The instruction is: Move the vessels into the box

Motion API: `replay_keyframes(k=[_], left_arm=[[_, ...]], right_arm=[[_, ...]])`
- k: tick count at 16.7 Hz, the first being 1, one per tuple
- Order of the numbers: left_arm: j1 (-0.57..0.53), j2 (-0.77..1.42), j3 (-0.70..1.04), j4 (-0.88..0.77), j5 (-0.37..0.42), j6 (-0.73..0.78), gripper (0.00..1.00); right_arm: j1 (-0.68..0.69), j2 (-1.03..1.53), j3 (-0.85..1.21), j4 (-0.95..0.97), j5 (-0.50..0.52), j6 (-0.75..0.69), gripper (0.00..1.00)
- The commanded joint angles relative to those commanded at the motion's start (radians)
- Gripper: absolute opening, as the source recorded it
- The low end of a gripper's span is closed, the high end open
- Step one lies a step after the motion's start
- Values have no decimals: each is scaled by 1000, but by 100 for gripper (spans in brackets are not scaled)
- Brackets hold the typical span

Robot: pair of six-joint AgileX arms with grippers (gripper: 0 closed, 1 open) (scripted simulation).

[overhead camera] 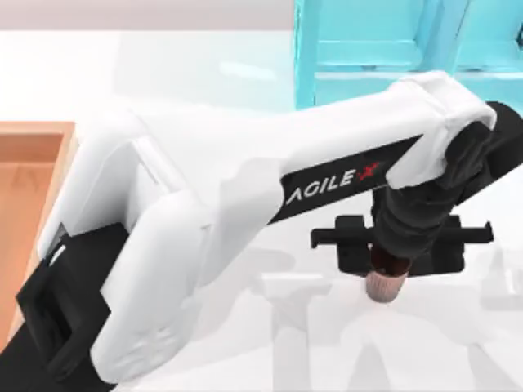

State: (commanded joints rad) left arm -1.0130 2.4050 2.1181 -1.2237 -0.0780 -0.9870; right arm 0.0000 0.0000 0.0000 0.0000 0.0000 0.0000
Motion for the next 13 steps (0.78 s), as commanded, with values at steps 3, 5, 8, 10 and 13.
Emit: replay_keyframes(k=[3, 5, 8, 10, 13], left_arm=[[36, -115, -82, -28, 1, 37, 0], [61, -201, -141, -52, 3, 67, 0], [93, -308, -215, -86, 4, 102, 0], [103, -339, -241, -97, 4, 113, 0], [104, -341, -242, -97, 4, 114, 0]], right_arm=[[0, 0, 0, 0, 0, 0, 100], [0, 0, 0, 0, 0, 0, 100], [0, 0, 0, 0, 0, 0, 100], [0, 0, 0, 0, 0, 0, 100], [0, 0, 0, 0, 0, 0, 100]])
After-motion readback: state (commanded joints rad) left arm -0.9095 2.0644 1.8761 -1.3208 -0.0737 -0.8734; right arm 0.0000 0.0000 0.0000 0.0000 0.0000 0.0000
